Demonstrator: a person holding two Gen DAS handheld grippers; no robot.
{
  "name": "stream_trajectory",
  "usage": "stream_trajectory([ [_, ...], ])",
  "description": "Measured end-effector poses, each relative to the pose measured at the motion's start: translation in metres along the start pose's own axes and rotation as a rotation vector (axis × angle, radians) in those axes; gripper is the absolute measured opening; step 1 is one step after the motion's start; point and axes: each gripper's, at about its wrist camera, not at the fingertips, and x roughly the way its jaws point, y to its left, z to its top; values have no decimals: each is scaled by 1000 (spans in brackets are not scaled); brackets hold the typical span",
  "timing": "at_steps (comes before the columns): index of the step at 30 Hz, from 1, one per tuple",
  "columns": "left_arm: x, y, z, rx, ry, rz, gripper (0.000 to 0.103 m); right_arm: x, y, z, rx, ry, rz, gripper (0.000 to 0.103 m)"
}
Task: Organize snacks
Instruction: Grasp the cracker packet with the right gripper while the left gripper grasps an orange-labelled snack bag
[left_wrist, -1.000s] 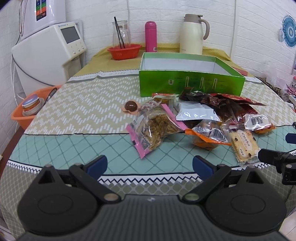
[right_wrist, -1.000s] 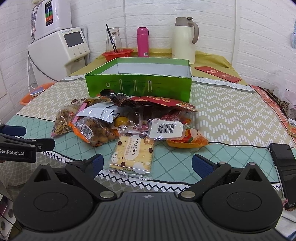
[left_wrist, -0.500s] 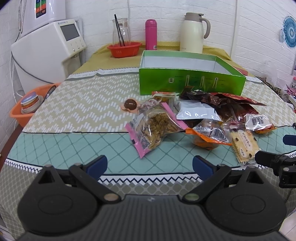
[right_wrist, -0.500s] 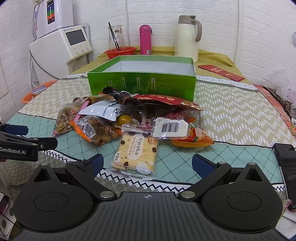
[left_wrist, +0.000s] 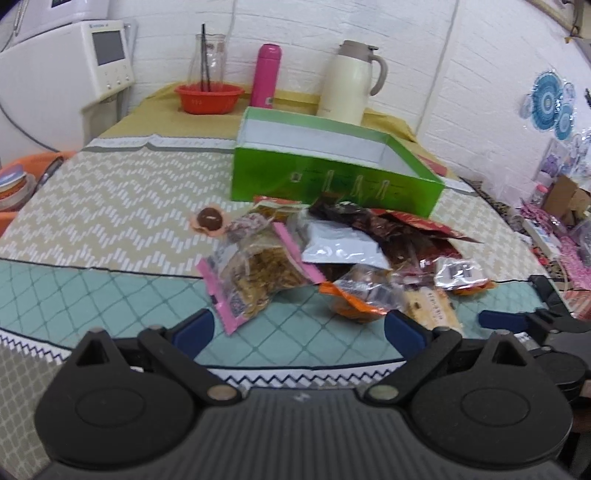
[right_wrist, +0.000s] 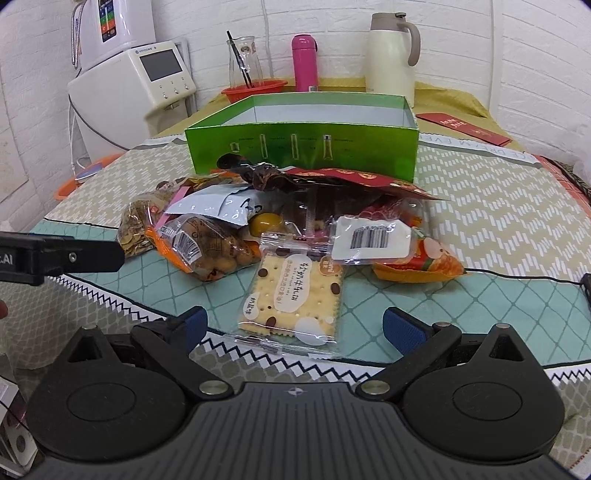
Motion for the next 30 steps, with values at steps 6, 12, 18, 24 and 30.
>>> stream_trajectory([
  [6,13,-31,19,134,-16,-98,93,12,7,2,-35,-19,-7,103],
  [12,47,-44,25,211,74,-85,51,3,4,-6,-106,-34,-18,103],
  [18,62,-43,14,247,121,-74,51,-6,-10,-12,-90,-28,-11,103],
  [24,64,-32,10,197,139,-88,57,-4,-7,-13,-95,-32,-15,103],
  [30,63,-38,9,223,117,-88,49,-2,-7,-13,-102,-61,-31,97],
])
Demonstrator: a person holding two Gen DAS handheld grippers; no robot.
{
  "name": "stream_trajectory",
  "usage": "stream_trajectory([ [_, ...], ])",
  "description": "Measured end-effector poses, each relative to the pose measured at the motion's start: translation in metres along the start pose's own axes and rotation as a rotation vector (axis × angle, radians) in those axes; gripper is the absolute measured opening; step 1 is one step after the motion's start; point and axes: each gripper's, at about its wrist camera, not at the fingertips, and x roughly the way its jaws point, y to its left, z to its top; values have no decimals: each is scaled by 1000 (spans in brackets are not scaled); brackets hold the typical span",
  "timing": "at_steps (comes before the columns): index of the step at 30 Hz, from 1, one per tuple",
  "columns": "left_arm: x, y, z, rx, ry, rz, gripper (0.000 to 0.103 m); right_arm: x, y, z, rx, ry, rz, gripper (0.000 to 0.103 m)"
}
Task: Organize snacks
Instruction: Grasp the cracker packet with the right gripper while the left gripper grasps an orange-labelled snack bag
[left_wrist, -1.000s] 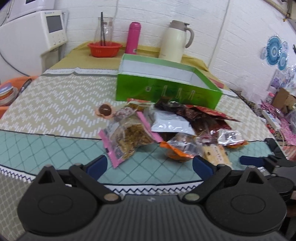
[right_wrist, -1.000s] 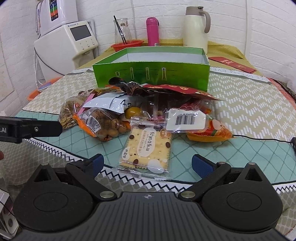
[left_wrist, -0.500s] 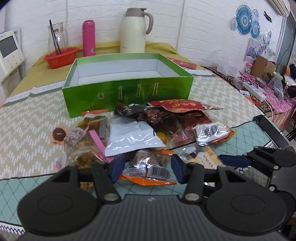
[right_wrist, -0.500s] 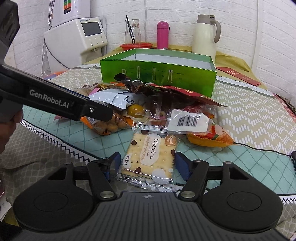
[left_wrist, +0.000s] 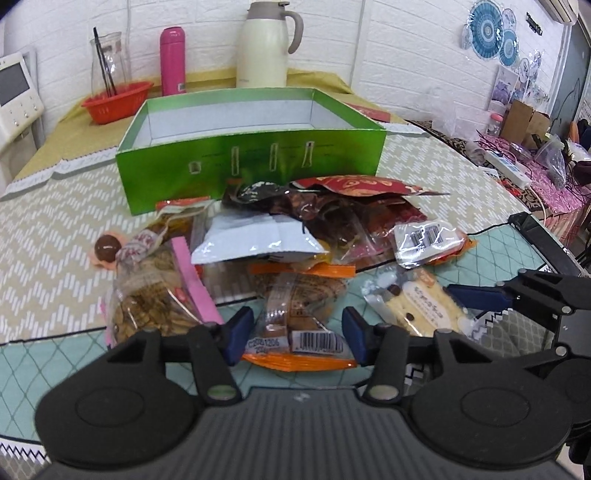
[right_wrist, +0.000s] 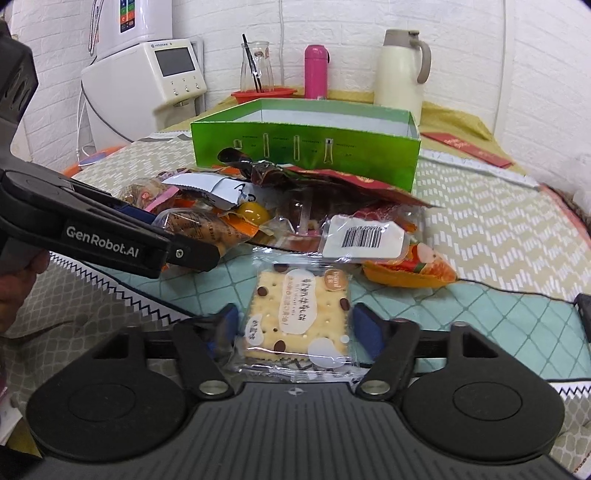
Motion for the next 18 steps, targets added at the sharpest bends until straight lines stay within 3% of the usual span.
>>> stream_trajectory([
  [8,-48,2,-3,-26,-73,-98,38,-32,0,12,-7,-48,72,97],
  [12,-70,8,11,-35,-149,-116,35,-52,-3,32,-12,-146,82,97],
  [14,-79,14,24,-49,-190,-123,26,-57,-6,44,-17,-196,80,97],
  [15,-82,18,31,-60,-211,-133,0,-58,-7,50,-28,-218,71,97],
  [18,-90,30,58,-87,-275,-111,0,-52,-10,69,-57,-268,34,97],
])
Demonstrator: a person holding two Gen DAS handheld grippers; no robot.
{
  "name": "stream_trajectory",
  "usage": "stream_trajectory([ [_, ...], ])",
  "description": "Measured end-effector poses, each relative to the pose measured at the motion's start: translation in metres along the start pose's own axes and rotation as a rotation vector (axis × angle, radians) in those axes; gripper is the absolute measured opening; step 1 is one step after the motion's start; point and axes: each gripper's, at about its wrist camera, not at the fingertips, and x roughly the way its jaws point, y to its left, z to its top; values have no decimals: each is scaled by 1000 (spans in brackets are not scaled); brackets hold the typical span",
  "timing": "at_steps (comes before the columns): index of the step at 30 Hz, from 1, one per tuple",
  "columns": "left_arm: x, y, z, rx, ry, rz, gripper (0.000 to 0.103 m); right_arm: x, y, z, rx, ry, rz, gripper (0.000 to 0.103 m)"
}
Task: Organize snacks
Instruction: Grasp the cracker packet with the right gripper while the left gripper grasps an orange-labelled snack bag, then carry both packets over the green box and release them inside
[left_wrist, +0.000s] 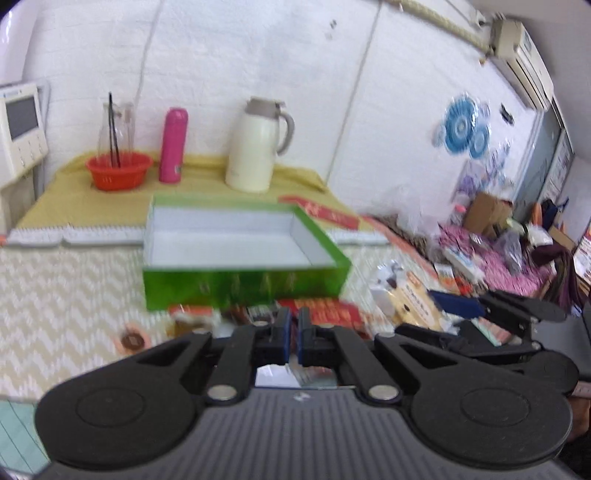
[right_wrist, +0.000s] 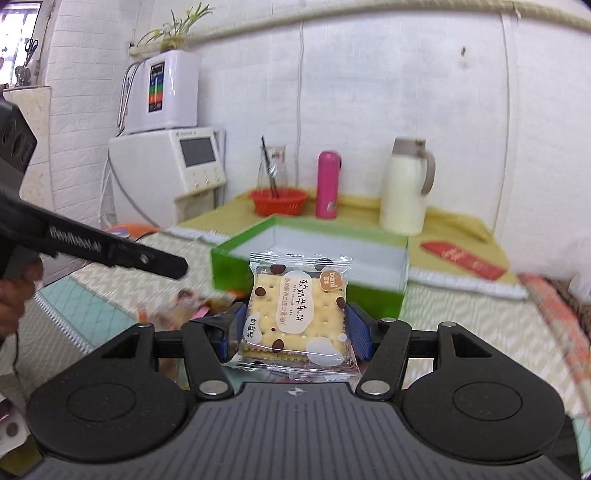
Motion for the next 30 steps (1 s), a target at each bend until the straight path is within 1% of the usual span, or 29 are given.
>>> stream_trajectory([
  [1,3,2,7,10,-12,18,0,5,-3,4,-1,-8,-6,97],
  [3,10,5,14,21,5,42,0,17,-11,10,3,-14,-25,97],
  [5,12,10,5,49,57,26,0,22,-16,9,17,-12,-43,97],
  [6,11,10,-3,56,76,21,0,20,-18,4,30,-9,-34,97],
  [7,11,11,-14,64,105,12,8,20,-19,-1,46,1,-21,97],
  [8,9,11,-25,74,147,5,22,21,-20,-6,59,15,-12,97],
  [9,7,10,-35,90,184,-2,61,21,-20,-11,67,28,-5,97],
  [10,5,6,-43,112,211,-13,66,22,-19,-15,72,40,-3,97],
  [12,2,-4,-59,193,269,-19,66,22,-17,-22,85,56,2,97],
  [15,-3,-17,-79,325,318,16,66,21,-16,-25,113,57,13,97],
  [17,1,-19,-88,360,353,9,66,20,-14,-26,119,57,16,97],
  [19,10,-18,-94,368,384,11,66,20,-13,-26,120,59,17,97],
  [20,16,-18,-97,376,402,12,62,19,-12,-26,121,58,19,97],
  [21,23,-16,-101,386,423,12,48,18,-12,-27,122,59,22,97],
  [22,28,-13,-104,383,428,13,48,17,-11,-27,121,58,24,97],
  [24,30,-8,-108,344,415,2,45,14,-10,-28,121,57,23,97],
  [25,29,-7,-106,320,415,12,42,13,-9,-28,119,58,22,97],
  [26,25,-7,-104,300,403,21,41,12,-9,-28,114,58,20,97],
  [28,13,-7,-98,272,351,14,40,9,-7,-26,101,51,19,97],
  [30,1,-8,-82,239,293,2,40,9,-6,-22,85,42,20,97],
])
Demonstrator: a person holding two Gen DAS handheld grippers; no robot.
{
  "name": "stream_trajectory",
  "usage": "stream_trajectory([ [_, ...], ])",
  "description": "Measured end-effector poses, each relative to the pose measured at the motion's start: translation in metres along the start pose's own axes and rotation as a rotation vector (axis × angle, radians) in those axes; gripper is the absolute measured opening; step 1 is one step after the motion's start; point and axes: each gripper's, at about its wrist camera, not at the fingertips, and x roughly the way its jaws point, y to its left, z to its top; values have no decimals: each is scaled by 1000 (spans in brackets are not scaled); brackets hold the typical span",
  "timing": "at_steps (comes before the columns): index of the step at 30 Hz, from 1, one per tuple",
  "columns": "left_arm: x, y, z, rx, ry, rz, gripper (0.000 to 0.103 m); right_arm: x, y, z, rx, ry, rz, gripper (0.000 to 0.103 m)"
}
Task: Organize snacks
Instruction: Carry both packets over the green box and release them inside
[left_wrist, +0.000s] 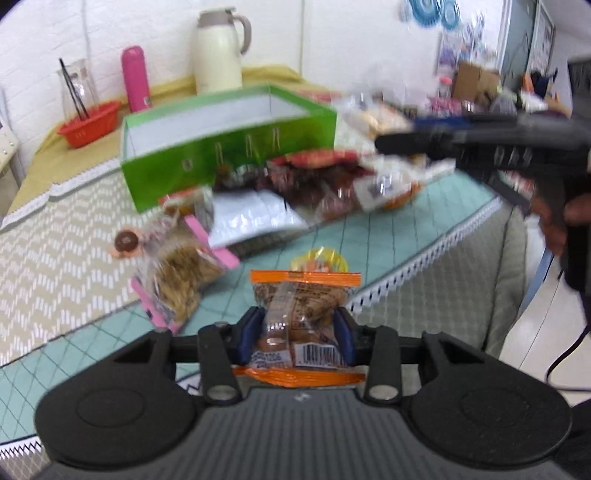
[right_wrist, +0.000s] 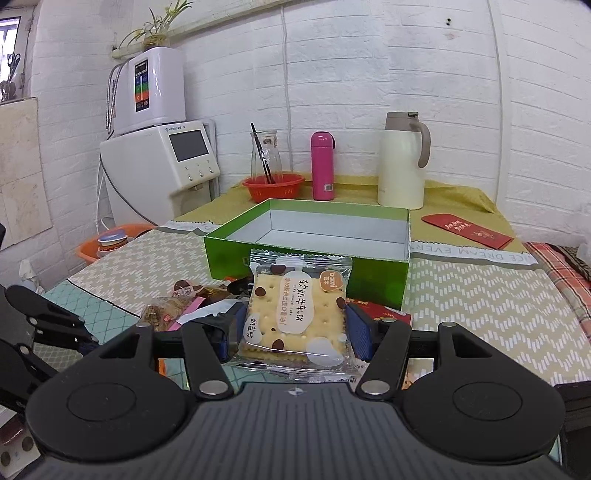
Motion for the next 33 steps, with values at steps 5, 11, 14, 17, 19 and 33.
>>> stream_trajectory([
  [5,-29,18,46,-68,-197,56,40,12,-2,21,-47,-42,-2,97],
  [11,-2,44,107,-171,-309,175,41,55,-13,51,-71,-48,-16,97],
  [14,27,58,133,-202,-307,218,41,82,-28,62,-54,-23,-44,97],
  [17,57,74,154,-236,-273,225,41,110,-47,72,-5,17,-53,97],
  [19,77,83,163,-246,-240,223,41,129,-57,75,15,57,-63,97],
  [33,153,112,169,-240,-164,213,75,209,-73,63,11,232,-43,103],
])
